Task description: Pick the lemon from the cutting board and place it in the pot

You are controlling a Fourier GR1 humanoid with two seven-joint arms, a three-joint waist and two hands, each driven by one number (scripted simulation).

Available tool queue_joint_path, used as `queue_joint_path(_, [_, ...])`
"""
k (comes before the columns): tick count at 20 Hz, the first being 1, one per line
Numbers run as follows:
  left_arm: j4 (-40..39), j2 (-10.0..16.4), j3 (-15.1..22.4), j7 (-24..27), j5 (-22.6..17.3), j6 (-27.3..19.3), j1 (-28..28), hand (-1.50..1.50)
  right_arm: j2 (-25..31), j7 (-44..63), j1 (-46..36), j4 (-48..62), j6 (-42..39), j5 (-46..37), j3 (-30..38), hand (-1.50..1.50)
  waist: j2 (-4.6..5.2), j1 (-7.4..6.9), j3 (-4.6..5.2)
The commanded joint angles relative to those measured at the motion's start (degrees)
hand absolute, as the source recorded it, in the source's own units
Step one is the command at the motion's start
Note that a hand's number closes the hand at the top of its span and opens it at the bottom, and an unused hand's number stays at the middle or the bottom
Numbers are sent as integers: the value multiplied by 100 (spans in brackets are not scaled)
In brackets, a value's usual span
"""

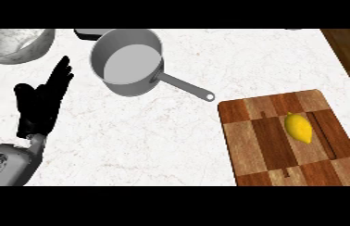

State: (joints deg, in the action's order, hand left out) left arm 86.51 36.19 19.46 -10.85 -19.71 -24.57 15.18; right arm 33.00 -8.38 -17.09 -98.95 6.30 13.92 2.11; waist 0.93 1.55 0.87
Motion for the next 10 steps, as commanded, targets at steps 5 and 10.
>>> queue_joint_path(5, [-748, 336, -179, 310, 456, -32, -609, 0, -65, 976, 536, 693, -181, -444, -739, 150, -49, -283, -77])
queue_joint_path(10, [-819, 221, -182, -376, 123, -114, -900, 0, -112, 352, 1293, 751, 2257, -2485, -98, -150, -104, -4, -93])
